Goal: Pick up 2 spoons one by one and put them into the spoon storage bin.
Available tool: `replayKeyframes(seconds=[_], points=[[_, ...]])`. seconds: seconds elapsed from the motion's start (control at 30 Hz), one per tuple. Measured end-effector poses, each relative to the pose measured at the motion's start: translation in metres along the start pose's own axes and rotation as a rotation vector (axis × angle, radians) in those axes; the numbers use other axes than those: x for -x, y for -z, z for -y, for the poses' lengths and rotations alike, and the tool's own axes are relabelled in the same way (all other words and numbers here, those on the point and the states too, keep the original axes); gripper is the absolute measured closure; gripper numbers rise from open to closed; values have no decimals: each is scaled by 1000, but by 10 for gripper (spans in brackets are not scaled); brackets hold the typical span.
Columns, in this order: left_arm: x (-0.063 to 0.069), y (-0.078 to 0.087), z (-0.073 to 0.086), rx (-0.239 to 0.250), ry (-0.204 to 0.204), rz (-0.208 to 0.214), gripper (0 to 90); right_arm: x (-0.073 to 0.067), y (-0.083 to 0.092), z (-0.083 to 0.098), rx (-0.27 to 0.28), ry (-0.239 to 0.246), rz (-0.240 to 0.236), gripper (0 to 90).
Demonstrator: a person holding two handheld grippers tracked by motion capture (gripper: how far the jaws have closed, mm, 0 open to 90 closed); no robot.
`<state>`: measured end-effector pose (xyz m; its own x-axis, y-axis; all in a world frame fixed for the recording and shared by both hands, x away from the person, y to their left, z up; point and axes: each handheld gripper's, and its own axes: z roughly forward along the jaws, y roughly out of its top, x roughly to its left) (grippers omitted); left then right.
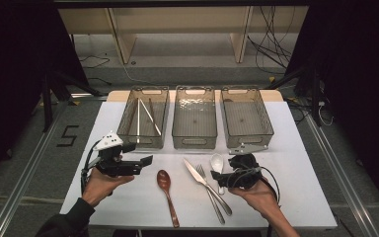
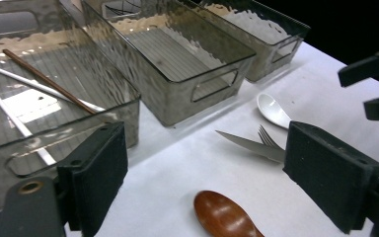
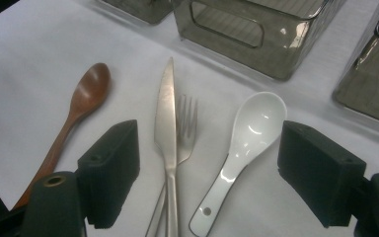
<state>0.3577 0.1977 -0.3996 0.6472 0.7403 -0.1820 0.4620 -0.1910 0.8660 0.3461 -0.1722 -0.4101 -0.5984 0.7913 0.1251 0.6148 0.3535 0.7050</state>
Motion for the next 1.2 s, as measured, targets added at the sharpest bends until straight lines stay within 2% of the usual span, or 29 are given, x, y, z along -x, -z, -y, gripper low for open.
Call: replayKeyframes(seconds=[0.13, 0.33, 0.53, 0.63, 0.93, 1.03, 1.2], points=[[6, 2, 4, -1, -15, 4, 158, 2, -3, 0, -19, -8, 7, 249], [10, 5, 8, 0, -5, 0, 159, 12, -10, -1, -68, -25, 44, 256], [18, 4, 12, -17, -35, 3, 159, 21, -16, -3, -122, -55, 86, 268], [21, 3, 14, -26, -46, 8, 159, 21, -24, -3, -160, -40, 102, 279], [27, 9, 20, -16, -53, 5, 158, 20, -43, -2, -264, -28, 123, 346], [28, 11, 21, -13, -55, 9, 158, 21, -49, -1, -288, -36, 113, 363], [30, 11, 22, -5, -66, 14, 158, 16, -57, 0, -328, -15, 98, 401]])
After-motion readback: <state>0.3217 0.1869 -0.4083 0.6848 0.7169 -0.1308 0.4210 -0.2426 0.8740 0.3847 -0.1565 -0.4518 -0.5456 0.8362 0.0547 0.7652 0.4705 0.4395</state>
